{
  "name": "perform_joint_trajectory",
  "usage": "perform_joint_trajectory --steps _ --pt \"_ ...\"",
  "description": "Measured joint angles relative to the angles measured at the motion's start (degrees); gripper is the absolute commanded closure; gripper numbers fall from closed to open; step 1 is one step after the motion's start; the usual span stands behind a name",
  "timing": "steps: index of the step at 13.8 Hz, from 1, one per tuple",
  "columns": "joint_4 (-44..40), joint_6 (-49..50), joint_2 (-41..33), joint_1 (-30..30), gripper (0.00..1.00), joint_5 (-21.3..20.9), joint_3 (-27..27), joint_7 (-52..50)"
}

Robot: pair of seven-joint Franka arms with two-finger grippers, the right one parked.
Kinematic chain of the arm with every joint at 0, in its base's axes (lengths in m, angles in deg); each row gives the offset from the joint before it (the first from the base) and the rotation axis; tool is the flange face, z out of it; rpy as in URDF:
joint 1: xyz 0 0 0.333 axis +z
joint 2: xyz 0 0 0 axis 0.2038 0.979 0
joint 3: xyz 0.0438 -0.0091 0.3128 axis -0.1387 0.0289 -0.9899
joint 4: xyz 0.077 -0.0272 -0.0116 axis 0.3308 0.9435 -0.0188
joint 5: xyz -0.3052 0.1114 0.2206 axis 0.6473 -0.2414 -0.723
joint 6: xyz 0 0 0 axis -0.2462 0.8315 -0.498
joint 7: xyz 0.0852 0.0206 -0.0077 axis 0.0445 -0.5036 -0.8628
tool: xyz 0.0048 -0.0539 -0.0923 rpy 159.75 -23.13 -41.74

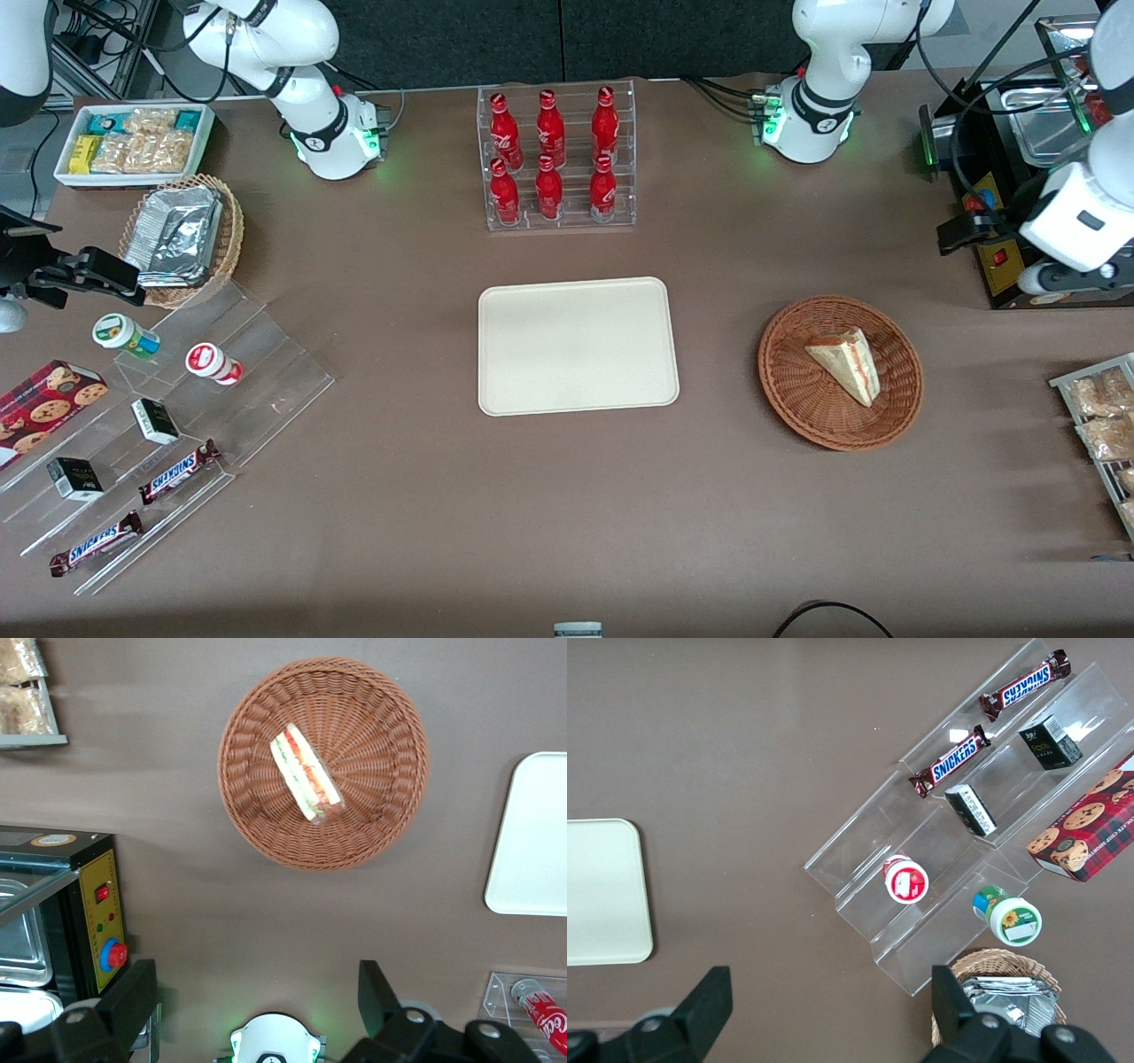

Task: Place sandwich from basket to tray
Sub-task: 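Move the left gripper over the sandwich in the wicker basket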

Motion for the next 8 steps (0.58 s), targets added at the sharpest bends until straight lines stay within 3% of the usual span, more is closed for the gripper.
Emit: perform_joint_trajectory --steps 5,8 --pt "1.29 -0.97 0.01 -0.36 0.0 1.58 -0.26 0.08" --pt "8.17 -7.44 0.03 -0.45 0.0 1.7 -0.26 0.1"
